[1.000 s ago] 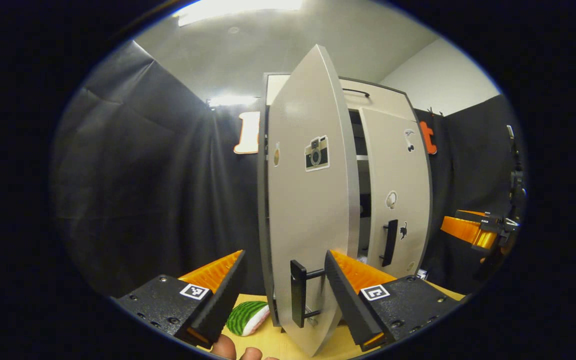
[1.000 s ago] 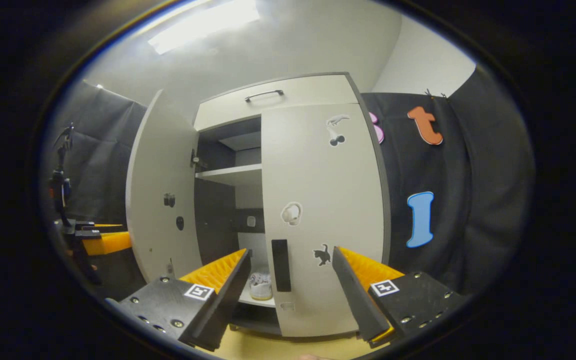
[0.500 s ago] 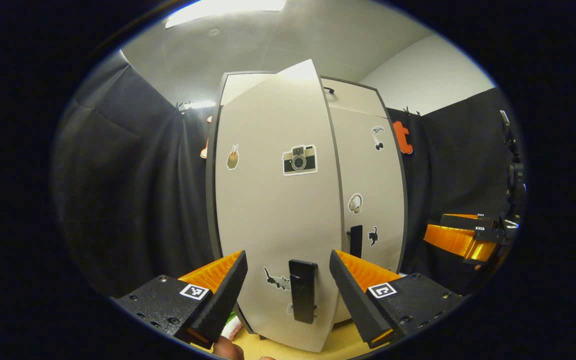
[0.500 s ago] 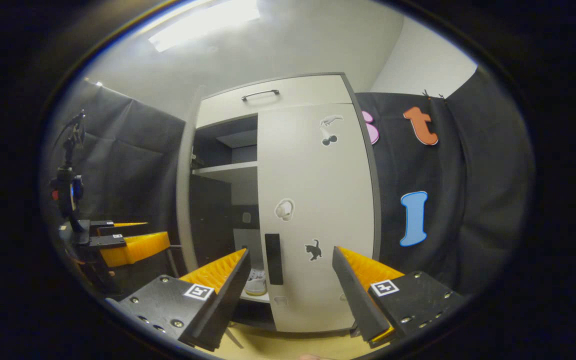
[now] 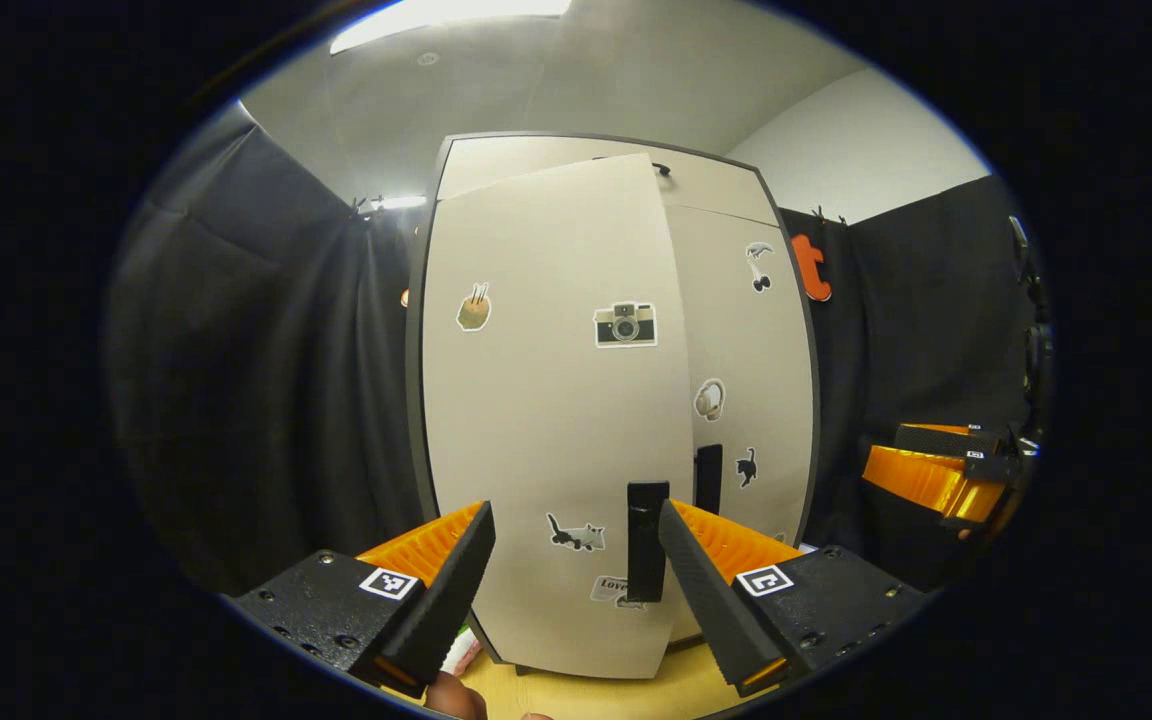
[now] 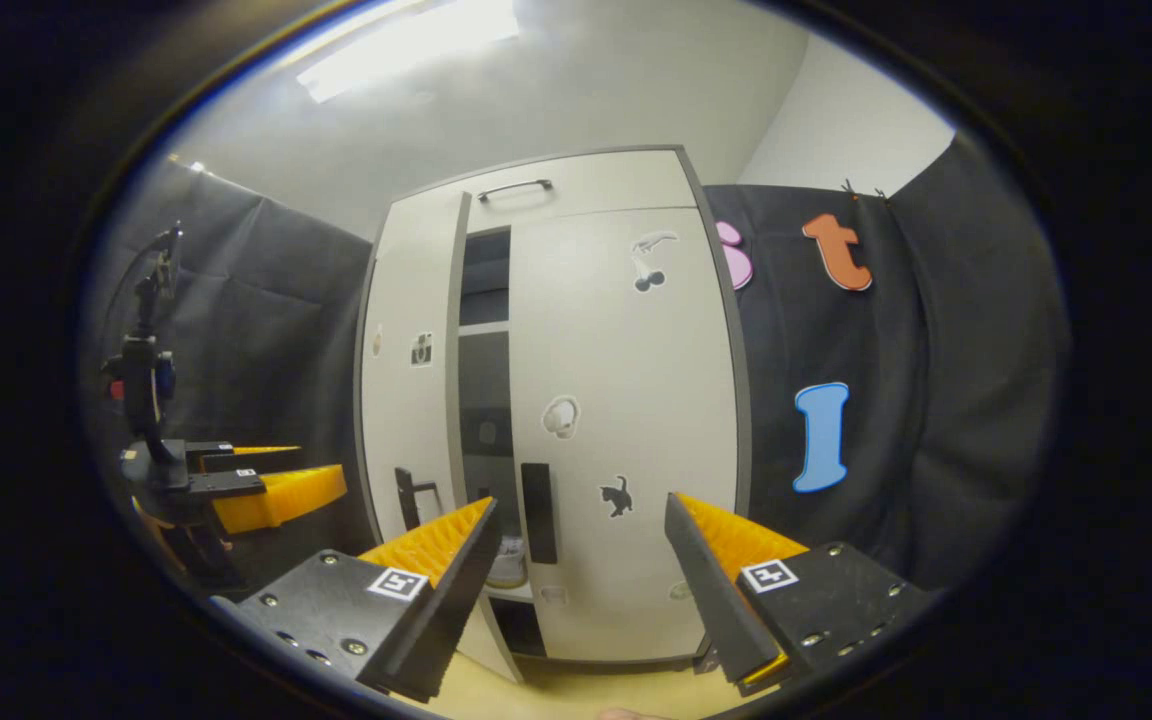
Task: Grab one shoe with the right hand and put it into the shoe cabinet, grab the other shoe with the left hand and put it into the shoe cabinet; then close the right door with the right hand and the left door with the left hand.
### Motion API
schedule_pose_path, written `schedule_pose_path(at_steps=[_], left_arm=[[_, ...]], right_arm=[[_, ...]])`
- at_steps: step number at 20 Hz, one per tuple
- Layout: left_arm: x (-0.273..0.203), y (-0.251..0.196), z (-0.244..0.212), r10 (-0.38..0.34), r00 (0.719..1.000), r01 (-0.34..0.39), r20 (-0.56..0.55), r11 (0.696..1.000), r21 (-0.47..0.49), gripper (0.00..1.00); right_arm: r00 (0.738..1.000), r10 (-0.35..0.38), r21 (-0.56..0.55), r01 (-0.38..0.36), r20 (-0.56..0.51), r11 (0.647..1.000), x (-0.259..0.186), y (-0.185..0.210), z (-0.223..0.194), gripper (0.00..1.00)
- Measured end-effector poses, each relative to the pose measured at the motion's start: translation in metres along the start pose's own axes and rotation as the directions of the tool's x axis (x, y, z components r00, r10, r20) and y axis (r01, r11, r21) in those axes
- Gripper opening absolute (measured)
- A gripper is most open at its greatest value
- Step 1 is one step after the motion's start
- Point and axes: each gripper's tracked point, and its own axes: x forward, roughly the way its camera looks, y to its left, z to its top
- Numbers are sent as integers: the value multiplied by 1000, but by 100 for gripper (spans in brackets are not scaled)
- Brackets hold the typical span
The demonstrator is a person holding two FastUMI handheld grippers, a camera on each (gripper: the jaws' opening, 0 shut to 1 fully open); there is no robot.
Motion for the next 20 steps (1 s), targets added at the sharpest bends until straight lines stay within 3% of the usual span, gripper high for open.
schedule_pose_path(at_steps=[20], left_arm=[[-8, 15, -7, 48, 999, -49, -17, 999, -22, 100]], right_arm=[[1000, 5, -2, -6, -14, 1000, -3, 5, -5, 98]])
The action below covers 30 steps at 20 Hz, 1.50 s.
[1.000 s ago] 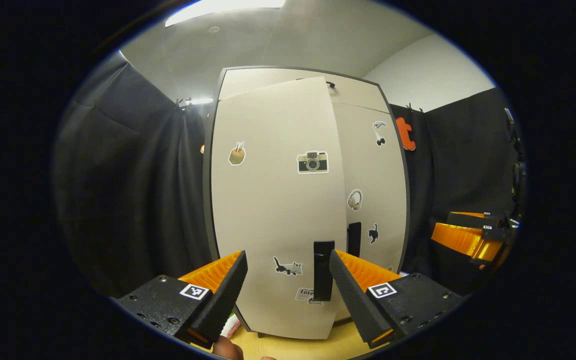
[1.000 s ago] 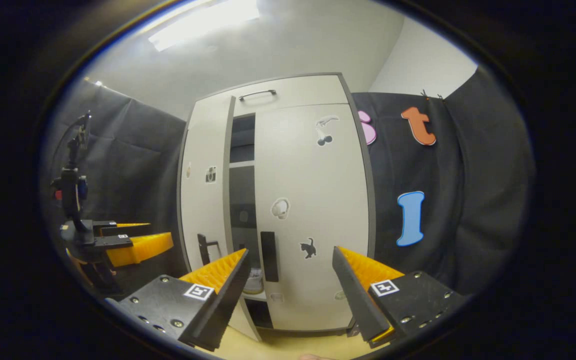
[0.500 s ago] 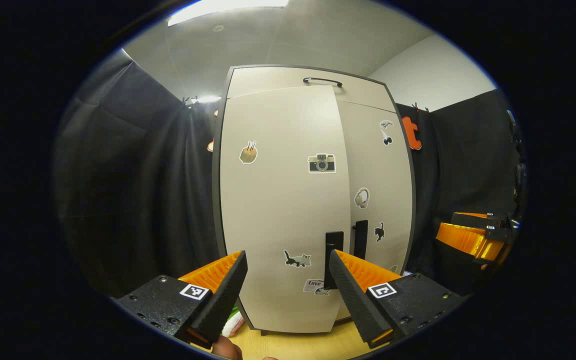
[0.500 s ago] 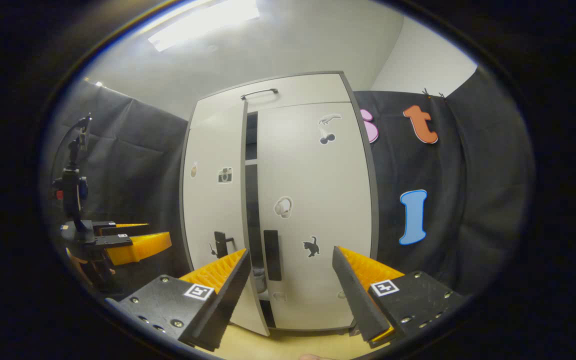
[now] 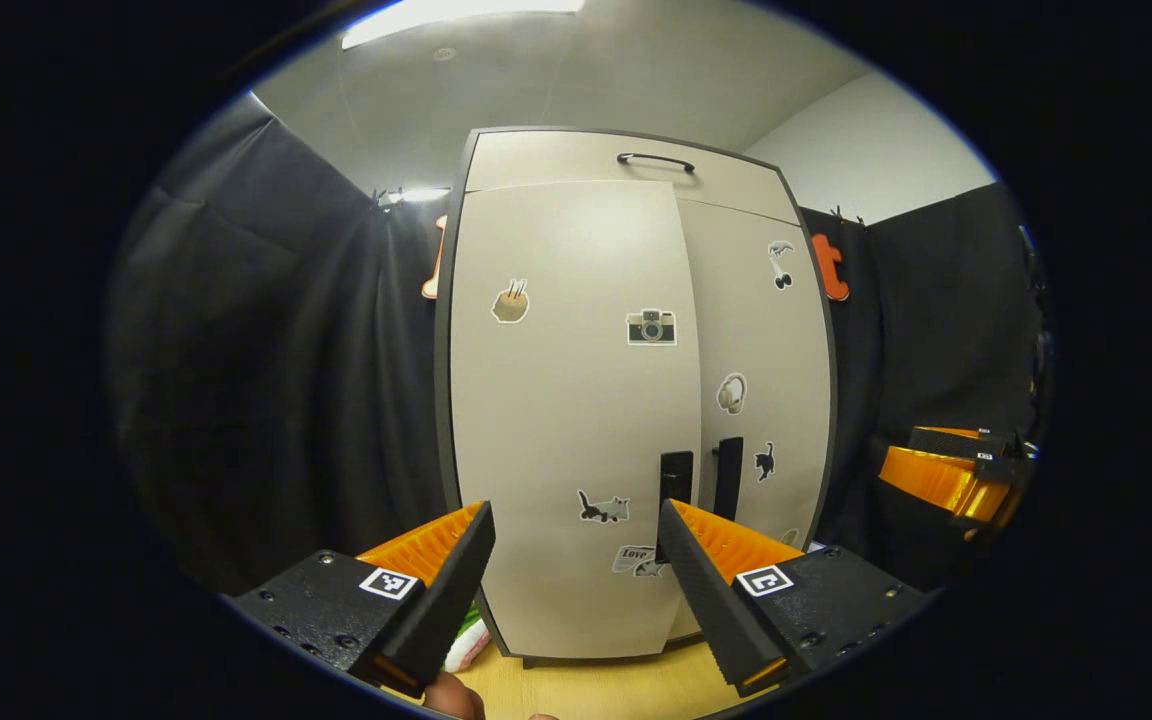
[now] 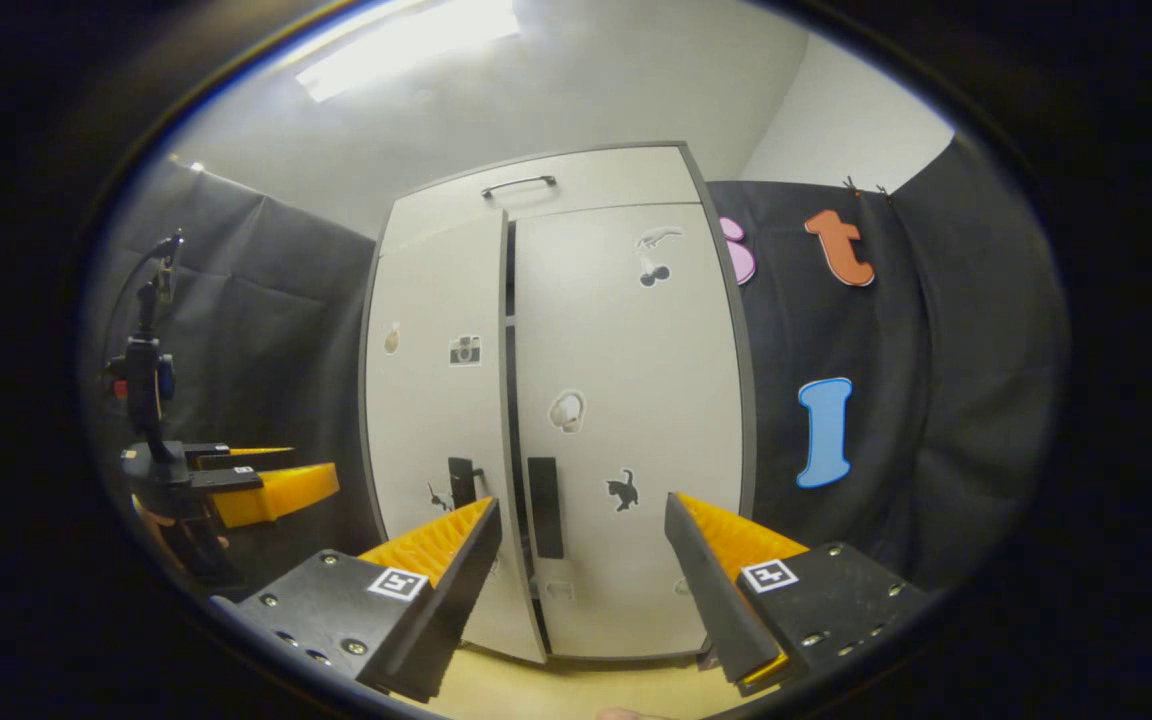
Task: Grab one shoe with the right hand and put it into the shoe cabinet, grab the other shoe with the left hand and put it into the shoe cabinet; then close the right door with the right hand and the left door with the left hand.
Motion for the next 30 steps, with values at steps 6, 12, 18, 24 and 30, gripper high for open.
schedule_pose_path(at_steps=[6, 12, 18, 24, 30], left_arm=[[1, 5, -2, 10, 1000, -11, -8, 1000, -9, 100], [3, 7, -5, 19, 1000, -19, -18, 1000, -15, 100], [7, 8, -8, 24, 999, -24, -26, 1000, -12, 100], [12, 7, -10, 26, 999, -26, -33, 1000, -12, 100], [16, 5, -11, 24, 999, -24, -37, 1000, -3, 100]], right_arm=[[1000, 3, -4, -3, -2, 1000, 1, 1, -1, 98], [1000, 5, -6, -5, -10, 1000, 3, 2, -4, 98], [1000, 6, -6, -6, -15, 1000, 7, 1, -6, 100], [1000, 3, -6, -3, -20, 1000, 11, -2, -8, 98], [1000, 0, -1, 0, -20, 1000, 13, -5, -8, 98]])
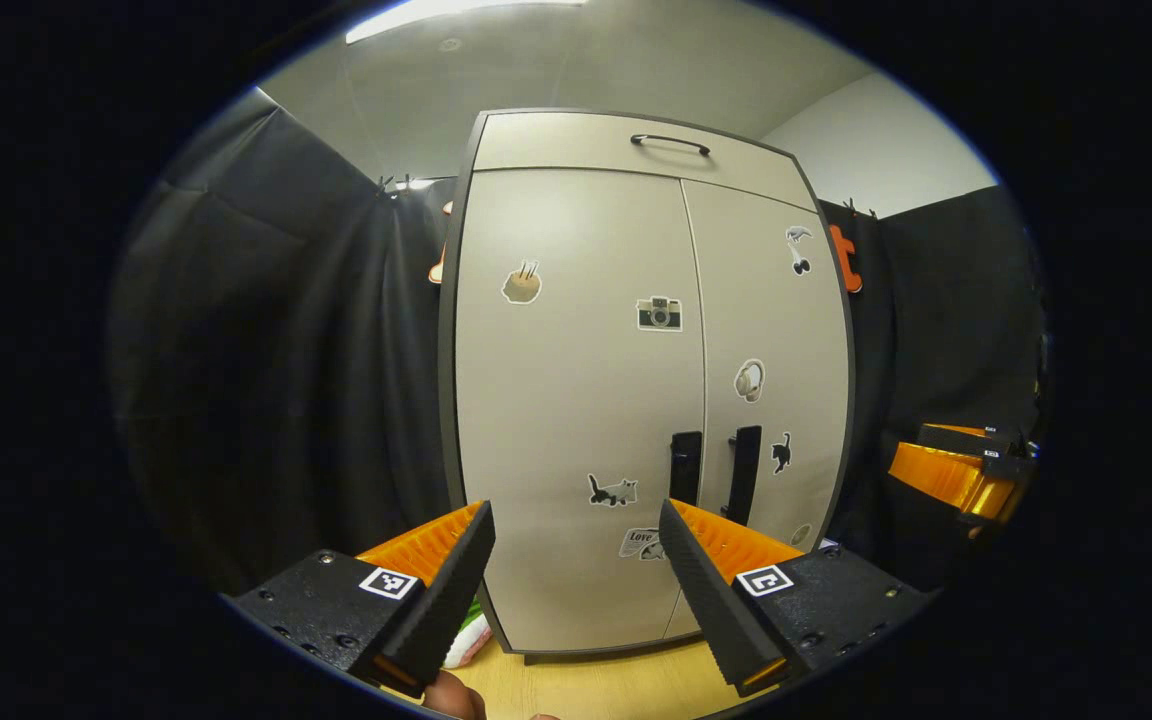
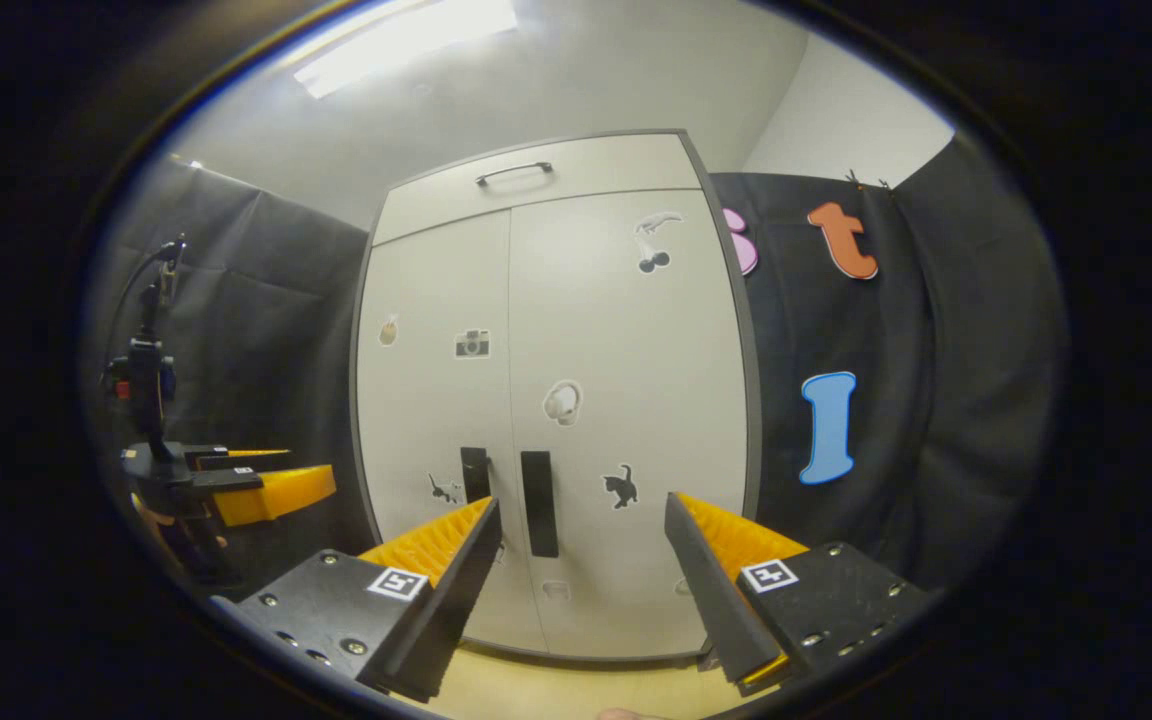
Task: Grab one shoe with the right hand and put it into the shoe cabinet, grab the other shoe with the left hand and put it into the shoe cabinet; then close the right door with the right hand and the left door with the left hand.
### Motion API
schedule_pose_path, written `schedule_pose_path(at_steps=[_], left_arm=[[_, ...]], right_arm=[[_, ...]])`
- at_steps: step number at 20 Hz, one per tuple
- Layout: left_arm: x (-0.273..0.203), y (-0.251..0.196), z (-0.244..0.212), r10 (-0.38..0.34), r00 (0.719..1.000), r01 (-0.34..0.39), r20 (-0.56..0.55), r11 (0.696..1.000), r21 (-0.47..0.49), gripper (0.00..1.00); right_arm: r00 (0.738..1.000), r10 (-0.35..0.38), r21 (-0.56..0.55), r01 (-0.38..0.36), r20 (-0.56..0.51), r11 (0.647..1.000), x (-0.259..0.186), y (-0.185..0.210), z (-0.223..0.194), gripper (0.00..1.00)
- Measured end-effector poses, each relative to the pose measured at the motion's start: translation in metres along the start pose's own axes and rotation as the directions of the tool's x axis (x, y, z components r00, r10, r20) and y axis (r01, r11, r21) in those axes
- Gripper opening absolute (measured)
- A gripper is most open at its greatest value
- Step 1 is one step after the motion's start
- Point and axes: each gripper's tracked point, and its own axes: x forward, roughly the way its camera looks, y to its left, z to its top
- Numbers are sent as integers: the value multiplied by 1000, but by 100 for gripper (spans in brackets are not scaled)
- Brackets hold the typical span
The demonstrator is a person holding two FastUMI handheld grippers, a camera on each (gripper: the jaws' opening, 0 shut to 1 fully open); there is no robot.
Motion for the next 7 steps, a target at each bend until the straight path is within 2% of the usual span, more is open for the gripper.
schedule_pose_path(at_steps=[6, 7], left_arm=[[2, -2, 0, -1, 1000, 1, -1, 1000, 3, 100], [2, -2, 0, -2, 1000, 2, -2, 1000, 4, 100]], right_arm=[[1000, -2, 4, 2, 1, 1000, 0, -2, 1, 98], [1000, -2, 5, 2, 1, 1000, 0, -3, 2, 92]])
